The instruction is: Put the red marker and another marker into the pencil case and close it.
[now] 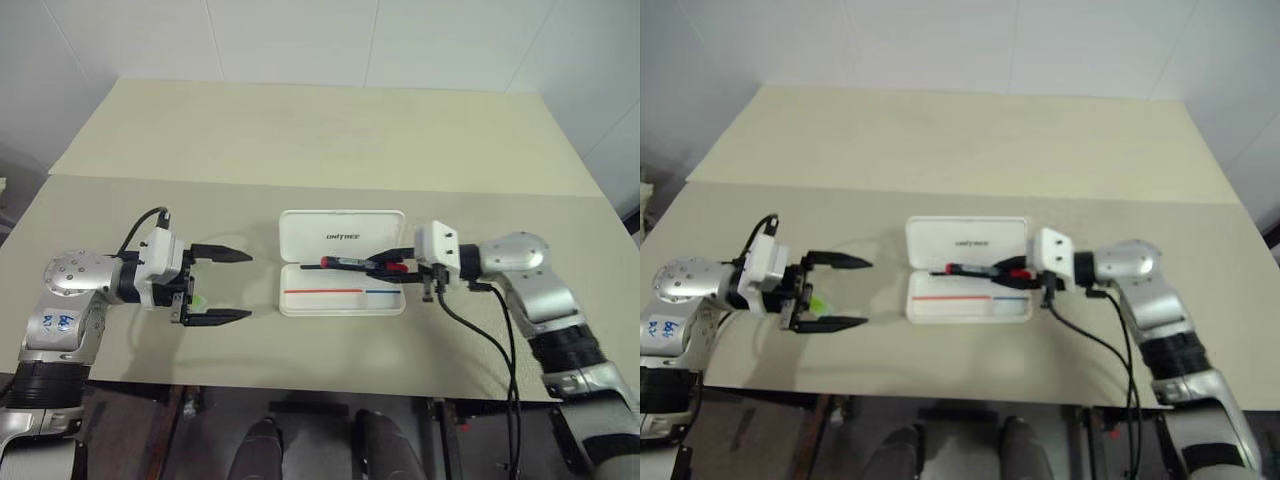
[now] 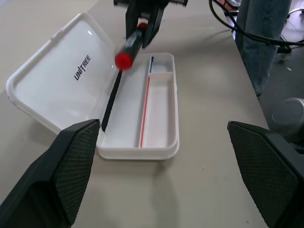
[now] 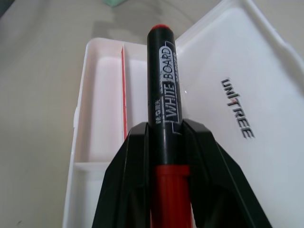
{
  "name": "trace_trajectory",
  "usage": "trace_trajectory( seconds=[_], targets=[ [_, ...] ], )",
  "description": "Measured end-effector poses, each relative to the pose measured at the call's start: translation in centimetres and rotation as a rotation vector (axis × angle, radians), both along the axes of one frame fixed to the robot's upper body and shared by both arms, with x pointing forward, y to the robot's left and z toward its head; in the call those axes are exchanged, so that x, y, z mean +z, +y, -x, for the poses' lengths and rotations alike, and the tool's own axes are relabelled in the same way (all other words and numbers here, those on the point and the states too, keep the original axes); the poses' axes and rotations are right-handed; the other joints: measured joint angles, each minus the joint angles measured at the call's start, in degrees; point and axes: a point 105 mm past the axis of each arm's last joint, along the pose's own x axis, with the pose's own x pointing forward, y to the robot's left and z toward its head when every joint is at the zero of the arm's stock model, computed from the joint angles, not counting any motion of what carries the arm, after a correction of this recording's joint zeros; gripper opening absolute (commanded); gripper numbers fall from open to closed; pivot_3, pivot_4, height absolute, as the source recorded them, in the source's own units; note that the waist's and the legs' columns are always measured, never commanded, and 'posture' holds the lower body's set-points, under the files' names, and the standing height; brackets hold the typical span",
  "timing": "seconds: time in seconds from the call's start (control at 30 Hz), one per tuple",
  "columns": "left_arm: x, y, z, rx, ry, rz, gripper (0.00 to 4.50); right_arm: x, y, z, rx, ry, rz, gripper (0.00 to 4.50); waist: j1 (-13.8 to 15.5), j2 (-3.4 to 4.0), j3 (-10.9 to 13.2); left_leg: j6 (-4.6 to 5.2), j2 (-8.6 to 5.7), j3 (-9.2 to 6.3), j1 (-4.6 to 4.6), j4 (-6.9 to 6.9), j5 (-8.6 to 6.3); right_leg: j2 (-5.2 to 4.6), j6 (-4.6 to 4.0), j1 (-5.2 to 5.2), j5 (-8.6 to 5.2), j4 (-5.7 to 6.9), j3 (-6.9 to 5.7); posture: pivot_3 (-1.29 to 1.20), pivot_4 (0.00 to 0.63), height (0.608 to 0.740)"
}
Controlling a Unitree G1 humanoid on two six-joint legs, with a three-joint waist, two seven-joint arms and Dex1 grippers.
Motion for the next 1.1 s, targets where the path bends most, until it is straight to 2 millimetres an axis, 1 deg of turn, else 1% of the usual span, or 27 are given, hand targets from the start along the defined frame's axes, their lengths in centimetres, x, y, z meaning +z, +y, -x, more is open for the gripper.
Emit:
trace_trajectory(
  seconds=[0.1, 0.2, 0.5, 0.57, 0.6, 0.63, 0.7, 0.73, 0.77, 0.8, 0.97, 1.03, 1.07, 1.1],
  targets=[
    [0.2, -0.4, 0.2, -0.002, -0.014, -0.001, 4.5, -0.8, 0.6, -0.8, 0.013, 0.008, 0.014, 0.63, 0.0, 0.0, 0.0, 0.0, 0.0, 0.0, -0.02, -0.01, 0.0, 0.0, 0.01, -0.03, -0.01, 0.02, 0.0, 0.0, 0.15, 0.74],
    [-0.1, -0.6, 0.5, 0.009, -0.005, 0.0, 4.5, -1.1, 1.4, -1.5, 0.023, 0.009, 0.009, 0.63, -0.2, 0.01, 0.0, -0.01, 0.0, 0.0, 0.0, 0.0, 0.0, 0.0, -0.01, -0.05, -0.02, 0.12, 0.0, 0.0, 0.15, 0.74],
    [-0.1, -1.0, 0.6, 0.027, -0.005, 0.002, 4.5, -2.3, 2.0, -2.4, 0.038, 0.006, 0.034, 0.63, -0.3, 0.02, 0.0, -0.04, 0.0, 0.0, 0.07, 0.02, 0.02, 0.02, -0.05, -0.08, -0.05, 0.32, 0.0, 0.0, 0.15, 0.74],
    [-0.1, -1.0, 0.6, 0.03, -0.004, 0.003, 4.5, -2.5, 2.1, -2.4, 0.04, 0.008, 0.036, 1.41, -0.3, 0.02, 0.0, -0.04, 0.0, 0.0, 0.06, 0.02, 0.02, 0.01, -0.05, -0.08, -0.06, 0.31, 0.0, 0.0, 0.15, 0.74],
    [-0.1, -1.0, 0.6, 0.032, -0.003, 0.003, 4.5, -2.5, 2.1, -2.4, 0.042, 0.009, 0.035, 1.68, -0.3, 0.02, 0.0, -0.04, 0.0, 0.0, 0.06, 0.01, 0.02, 0.01, -0.05, -0.08, -0.06, 0.31, 0.0, 0.0, 0.15, 0.74],
    [-0.1, -1.0, 0.6, 0.033, -0.003, 0.004, 4.5, -2.5, 2.1, -2.4, 0.044, 0.009, 0.035, 2.07, -0.3, 0.02, 0.0, -0.04, 0.0, 0.0, 0.06, 0.01, 0.02, 0.01, -0.05, -0.08, -0.06, 0.31, 0.0, 0.0, 0.15, 0.74],
    [-0.1, -1.0, 0.6, 0.035, -0.003, 0.004, 4.5, -2.4, 2.2, -2.4, 0.047, 0.006, 0.032, 2.69, -0.3, 0.02, 0.0, -0.04, 0.0, 0.0, 0.07, 0.01, 0.02, 0.01, -0.05, -0.08, -0.06, 0.31, 0.0, 0.0, 0.15, 0.74],
    [-0.1, -1.0, 0.5, 0.036, -0.003, 0.005, 4.5, -2.3, 2.3, -2.4, 0.05, 0.0, 0.028, 3.14, -0.4, 0.02, 0.0, -0.04, 0.0, 0.0, 0.07, 0.01, 0.02, 0.02, -0.05, -0.08, -0.06, 0.31, 0.0, 0.0, 0.15, 0.74],
    [-0.1, -1.0, 0.5, 0.037, -0.004, 0.006, 4.5, -2.1, 2.5, -2.4, 0.054, -0.007, 0.024, 3.5, -0.4, 0.02, 0.0, -0.04, 0.0, -0.01, 0.07, 0.01, 0.02, 0.02, -0.05, -0.08, -0.06, 0.32, 0.0, 0.0, 0.15, 0.74],
    [-0.1, -1.1, 0.5, 0.037, -0.004, 0.008, 4.5, -1.9, 2.7, -2.4, 0.059, -0.011, 0.011, 3.76, -0.5, 0.02, 0.0, -0.04, 0.0, 0.0, 0.07, 0.01, 0.02, 0.02, -0.05, -0.08, -0.06, 0.33, 0.0, 0.0, 0.15, 0.74],
    [-0.1, -1.3, 0.5, 0.032, -0.003, 0.019, 4.5, -0.7, 3.5, -2.2, 0.076, 0.002, -0.049, 3.76, -0.6, 0.03, 0.0, -0.04, 0.0, -0.01, 0.07, 0.01, 0.02, 0.02, -0.05, -0.09, -0.06, 0.34, 0.0, 0.0, 0.15, 0.74],
    [-0.1, -1.4, 0.5, 0.032, -0.002, 0.02, 4.5, 0.6, 4.1, -1.7, 0.095, 0.006, -0.089, 4.12, -0.6, 0.04, 0.0, -0.04, 0.0, -0.01, 0.05, 0.01, 0.02, 0.01, -0.06, -0.13, -0.07, 0.38, 0.0, 0.0, 0.15, 0.74],
    [-0.1, -1.4, 0.5, 0.033, -0.002, 0.02, 4.5, 1.6, 4.4, -1.4, 0.112, 0.0, -0.115, 4.36, -0.6, 0.04, 0.0, -0.04, 0.01, -0.01, 0.05, 0.01, 0.02, 0.01, -0.06, -0.16, -0.08, 0.42, 0.0, 0.0, 0.15, 0.74],
    [-0.1, -1.4, 0.5, 0.034, -0.001, 0.02, 4.5, 2.5, 4.7, -0.9, 0.127, -0.001, -0.141, 4.47, -0.6, 0.05, 0.0, -0.04, 0.0, -0.03, 0.04, 0.0, 0.02, 0.01, -0.07, -0.17, -0.11, 0.45, 0.0, 0.0, 0.15, 0.74]
  ],
)
